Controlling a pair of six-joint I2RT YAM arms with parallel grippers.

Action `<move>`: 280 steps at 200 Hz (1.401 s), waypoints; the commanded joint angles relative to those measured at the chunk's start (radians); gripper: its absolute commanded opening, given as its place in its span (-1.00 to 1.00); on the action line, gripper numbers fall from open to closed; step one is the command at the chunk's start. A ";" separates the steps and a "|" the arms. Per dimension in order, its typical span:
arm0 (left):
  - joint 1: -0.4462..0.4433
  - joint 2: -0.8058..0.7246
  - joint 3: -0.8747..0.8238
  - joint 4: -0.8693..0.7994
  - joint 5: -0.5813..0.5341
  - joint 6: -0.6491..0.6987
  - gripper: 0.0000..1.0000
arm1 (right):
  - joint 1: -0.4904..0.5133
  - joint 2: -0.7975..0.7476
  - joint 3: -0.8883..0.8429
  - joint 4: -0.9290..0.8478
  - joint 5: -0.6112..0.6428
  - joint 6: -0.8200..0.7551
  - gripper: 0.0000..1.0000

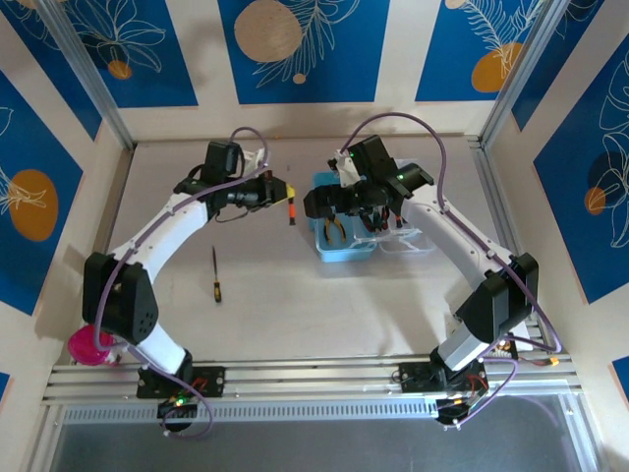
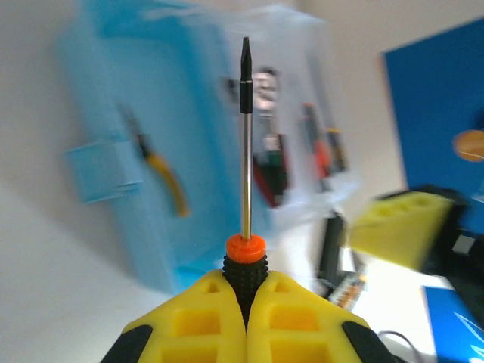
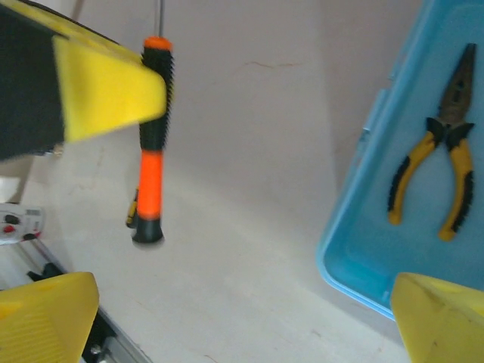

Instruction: Pack the tool kit

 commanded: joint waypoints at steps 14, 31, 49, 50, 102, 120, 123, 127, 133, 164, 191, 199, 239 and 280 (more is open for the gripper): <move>-0.054 -0.013 0.041 0.146 0.119 -0.105 -1.00 | 0.006 -0.032 -0.014 0.062 -0.082 0.046 0.80; -0.064 -0.013 0.038 0.177 0.126 -0.125 -1.00 | 0.006 -0.038 -0.021 0.072 -0.083 0.053 0.66; -0.070 -0.015 0.035 0.192 0.129 -0.139 -1.00 | 0.004 -0.041 -0.031 0.084 -0.086 0.059 0.48; -0.070 -0.015 0.035 0.193 0.129 -0.139 -1.00 | 0.004 -0.042 -0.031 0.084 -0.086 0.060 0.47; -0.079 -0.014 0.027 0.230 0.138 -0.164 -1.00 | 0.005 -0.044 -0.045 0.122 -0.106 0.079 -0.18; -0.082 -0.014 0.015 0.260 0.151 -0.177 -1.00 | 0.005 -0.044 -0.045 0.123 -0.107 0.077 -0.30; -0.082 -0.013 0.013 0.268 0.153 -0.180 -1.00 | 0.005 -0.043 -0.045 0.123 -0.107 0.076 -0.33; -0.084 -0.012 0.009 0.276 0.157 -0.184 -1.00 | 0.004 -0.044 -0.045 0.122 -0.107 0.076 -0.36; -0.084 -0.013 0.004 0.286 0.160 -0.189 -1.00 | 0.004 -0.045 -0.046 0.122 -0.108 0.075 -0.40; -0.085 -0.013 -0.013 0.312 0.167 -0.200 -1.00 | 0.001 -0.052 -0.053 0.123 -0.106 0.074 -0.77; -0.079 -0.015 0.010 0.207 0.132 -0.119 -0.41 | -0.015 -0.065 -0.057 0.104 -0.091 0.060 -1.00; -0.070 -0.022 0.038 0.102 0.090 -0.043 -0.17 | -0.026 -0.071 -0.060 0.089 -0.081 0.050 -1.00; 0.009 -0.049 0.207 -0.496 -0.399 0.316 0.80 | -0.140 -0.114 -0.096 -0.055 0.059 -0.027 -1.00; 0.128 -0.045 0.184 -0.685 -0.665 0.401 0.99 | -0.250 -0.070 -0.057 -0.227 0.323 -0.098 -1.00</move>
